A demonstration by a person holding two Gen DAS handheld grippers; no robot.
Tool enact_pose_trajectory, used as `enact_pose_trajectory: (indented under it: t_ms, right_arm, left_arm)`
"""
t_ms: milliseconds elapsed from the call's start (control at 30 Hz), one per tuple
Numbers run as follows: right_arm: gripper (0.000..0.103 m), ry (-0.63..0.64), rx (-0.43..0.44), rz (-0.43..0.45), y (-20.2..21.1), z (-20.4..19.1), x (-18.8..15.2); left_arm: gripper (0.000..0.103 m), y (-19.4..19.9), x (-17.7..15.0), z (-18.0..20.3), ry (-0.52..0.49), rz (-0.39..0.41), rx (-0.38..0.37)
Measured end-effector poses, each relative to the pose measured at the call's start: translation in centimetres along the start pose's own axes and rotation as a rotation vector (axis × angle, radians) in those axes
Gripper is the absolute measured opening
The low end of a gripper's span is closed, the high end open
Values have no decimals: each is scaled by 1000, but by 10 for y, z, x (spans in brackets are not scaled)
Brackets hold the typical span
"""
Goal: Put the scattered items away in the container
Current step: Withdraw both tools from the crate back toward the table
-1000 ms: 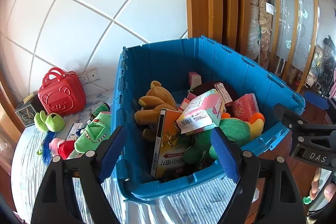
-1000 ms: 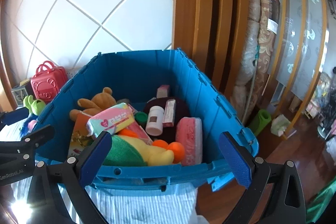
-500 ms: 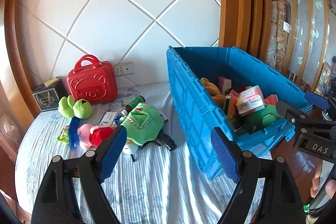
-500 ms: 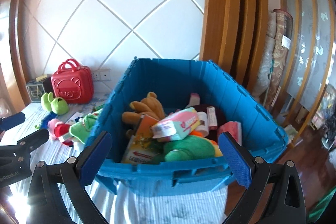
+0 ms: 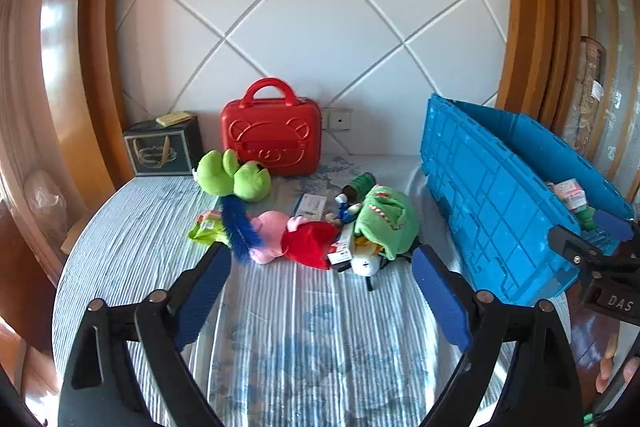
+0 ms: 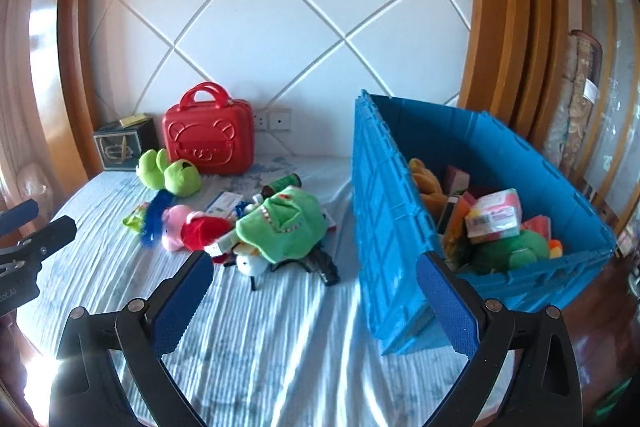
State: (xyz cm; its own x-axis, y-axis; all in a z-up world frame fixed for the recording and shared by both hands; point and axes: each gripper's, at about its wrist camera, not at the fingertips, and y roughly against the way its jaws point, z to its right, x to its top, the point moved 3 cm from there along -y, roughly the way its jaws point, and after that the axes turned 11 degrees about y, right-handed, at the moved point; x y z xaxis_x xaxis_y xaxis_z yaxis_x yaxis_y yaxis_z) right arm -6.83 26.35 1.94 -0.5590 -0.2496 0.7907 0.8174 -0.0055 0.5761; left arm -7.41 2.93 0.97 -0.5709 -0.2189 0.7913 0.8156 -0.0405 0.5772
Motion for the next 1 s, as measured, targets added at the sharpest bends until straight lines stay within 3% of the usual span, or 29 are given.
enact_pose_trajectory:
  t_ms: [200, 600, 800, 1000]
  right_arm:
    - [103, 43, 76, -28, -42, -26, 12]
    - [103, 44, 203, -182, -171, -37, 6]
    - [103, 68, 223, -210, -197, -58, 16]
    - [103, 28, 177, -228, -210, -78, 25]
  left_arm:
    - [95, -40, 0, -47, 77, -62, 87]
    - [95, -124, -9, -96, 154, -192, 268]
    - [95, -145, 0, -118, 158, -219, 285]
    - [95, -176, 16, -140, 112, -252, 239]
